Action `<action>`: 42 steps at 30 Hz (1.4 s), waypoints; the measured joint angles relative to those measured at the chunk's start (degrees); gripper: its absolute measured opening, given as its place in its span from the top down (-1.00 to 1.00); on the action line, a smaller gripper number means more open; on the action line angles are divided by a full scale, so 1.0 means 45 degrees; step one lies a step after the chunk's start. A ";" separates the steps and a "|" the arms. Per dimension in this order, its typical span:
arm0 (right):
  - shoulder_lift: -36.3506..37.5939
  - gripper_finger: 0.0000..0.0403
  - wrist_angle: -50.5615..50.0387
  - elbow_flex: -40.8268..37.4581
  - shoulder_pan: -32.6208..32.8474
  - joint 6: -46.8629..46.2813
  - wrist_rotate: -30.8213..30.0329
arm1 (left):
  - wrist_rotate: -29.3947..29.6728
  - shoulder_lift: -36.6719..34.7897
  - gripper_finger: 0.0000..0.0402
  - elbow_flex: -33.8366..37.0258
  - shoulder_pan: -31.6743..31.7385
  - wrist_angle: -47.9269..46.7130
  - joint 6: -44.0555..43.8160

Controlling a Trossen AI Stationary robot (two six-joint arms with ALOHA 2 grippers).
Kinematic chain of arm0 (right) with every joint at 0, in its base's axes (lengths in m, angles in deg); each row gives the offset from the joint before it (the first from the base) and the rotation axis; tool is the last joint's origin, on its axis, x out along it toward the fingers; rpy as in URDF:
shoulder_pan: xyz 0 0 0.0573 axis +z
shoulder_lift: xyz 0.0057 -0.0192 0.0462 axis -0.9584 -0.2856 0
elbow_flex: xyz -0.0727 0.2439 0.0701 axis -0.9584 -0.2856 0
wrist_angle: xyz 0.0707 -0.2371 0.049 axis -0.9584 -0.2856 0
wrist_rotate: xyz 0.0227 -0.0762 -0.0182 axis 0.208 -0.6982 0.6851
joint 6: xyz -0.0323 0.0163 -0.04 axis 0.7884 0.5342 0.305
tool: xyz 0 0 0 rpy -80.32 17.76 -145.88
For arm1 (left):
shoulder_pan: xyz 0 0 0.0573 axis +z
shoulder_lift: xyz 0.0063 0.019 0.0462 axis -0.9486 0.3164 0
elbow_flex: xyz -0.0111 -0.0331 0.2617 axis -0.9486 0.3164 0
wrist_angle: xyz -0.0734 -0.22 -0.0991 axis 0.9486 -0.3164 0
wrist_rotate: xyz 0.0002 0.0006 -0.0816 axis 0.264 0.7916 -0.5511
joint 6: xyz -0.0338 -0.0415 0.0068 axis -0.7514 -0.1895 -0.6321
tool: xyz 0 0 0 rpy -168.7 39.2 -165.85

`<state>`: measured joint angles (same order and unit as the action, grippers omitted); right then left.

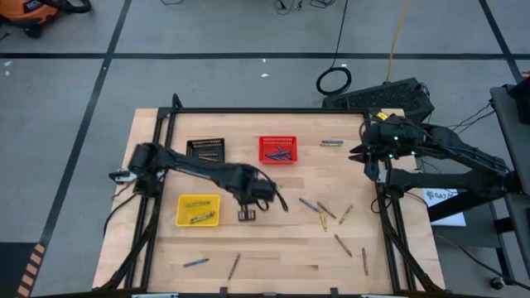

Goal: Sort crayons
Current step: Put the brown crayon into the black bin

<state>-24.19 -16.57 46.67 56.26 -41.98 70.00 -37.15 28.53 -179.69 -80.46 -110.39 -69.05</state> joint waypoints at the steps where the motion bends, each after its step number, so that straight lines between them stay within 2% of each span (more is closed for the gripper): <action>1: 0.0071 0.55 -0.0041 0.0000 0.0004 -0.0039 0.0000 | 0.0021 -0.0329 1.00 0.0410 0.0211 0.0055 0.0000; 9: 0.0374 0.55 -0.0114 0.0000 0.0000 -0.0162 0.0000 | 0.0047 -0.3797 1.00 0.4202 0.1880 0.1930 -0.0128; 13: 0.0374 0.55 -0.0109 0.0000 0.0004 -0.0157 -0.0009 | 0.0105 -0.5322 1.00 0.5888 0.2817 0.2021 -0.0252; 21: 0.0373 0.55 -0.0094 0.0000 0.0003 0.0100 -0.0034 | 0.0029 -0.7264 1.00 0.8459 0.4686 0.2344 0.0413; 33: 0.0370 0.55 -0.0085 0.0000 0.0000 0.0406 -0.0065 | -0.0041 -0.7711 1.00 0.9452 0.8396 0.2732 0.2359; 42: 0.0384 0.55 -0.0196 0.0000 0.0000 0.0056 -0.0053 | -0.0036 -0.7711 0.97 0.9448 0.9592 0.1719 0.3762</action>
<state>-22.46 -17.46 46.67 56.26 -41.73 69.76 -37.31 -6.17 -137.18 -37.30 -102.65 -52.13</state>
